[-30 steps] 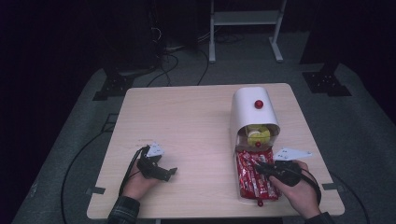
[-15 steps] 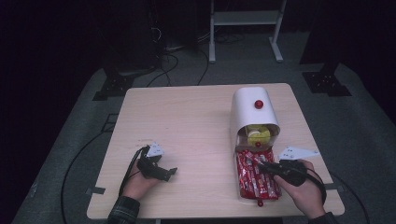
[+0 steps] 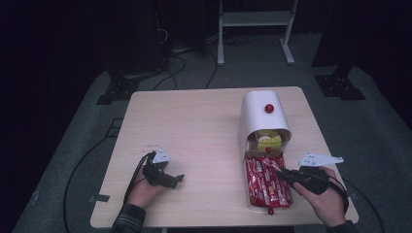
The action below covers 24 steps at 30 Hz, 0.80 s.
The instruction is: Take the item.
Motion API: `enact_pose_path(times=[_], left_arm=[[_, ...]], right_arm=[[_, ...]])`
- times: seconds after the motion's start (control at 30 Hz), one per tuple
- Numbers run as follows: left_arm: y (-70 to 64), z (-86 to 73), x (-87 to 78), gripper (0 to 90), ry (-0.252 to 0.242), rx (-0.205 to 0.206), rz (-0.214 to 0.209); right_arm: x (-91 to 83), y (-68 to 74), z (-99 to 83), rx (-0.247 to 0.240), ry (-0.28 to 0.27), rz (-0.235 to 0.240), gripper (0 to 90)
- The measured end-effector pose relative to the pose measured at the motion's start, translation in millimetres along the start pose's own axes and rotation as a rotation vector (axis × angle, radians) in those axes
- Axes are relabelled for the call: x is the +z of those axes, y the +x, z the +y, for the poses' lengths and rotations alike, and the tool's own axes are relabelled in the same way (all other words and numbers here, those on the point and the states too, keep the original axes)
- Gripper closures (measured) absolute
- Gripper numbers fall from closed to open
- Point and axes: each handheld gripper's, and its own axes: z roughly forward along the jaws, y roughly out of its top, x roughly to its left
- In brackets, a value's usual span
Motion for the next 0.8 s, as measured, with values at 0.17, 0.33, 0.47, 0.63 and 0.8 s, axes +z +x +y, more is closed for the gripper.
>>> enact_pose_path(times=[0.17,0.33,0.47,0.63,0.8], left_arm=[[-0.1,-0.1,0.2,0.0,-0.003,-0.001,0.0],[0.0,0.0,0.0,0.0,0.0,0.0,0.0],[0.0,-0.1,0.2,0.0,-0.003,-0.001,0.0],[0.0,0.0,0.0,0.0,0.0,0.0,0.0],[-0.1,-0.1,0.2,0.0,-0.003,-0.001,0.001]], right_arm=[[-4.4,-2.3,-1.7,0.006,-0.002,-0.005,82.6],[-8.7,-4.5,-3.1,0.008,-0.007,-0.012,82.6],[-11.7,-6.4,-3.6,0.015,-0.012,-0.019,82.6],[-15.0,-8.8,-4.3,0.02,-0.016,-0.023,82.6],[-17.1,-12.3,-5.2,0.021,-0.013,-0.031,82.6]])
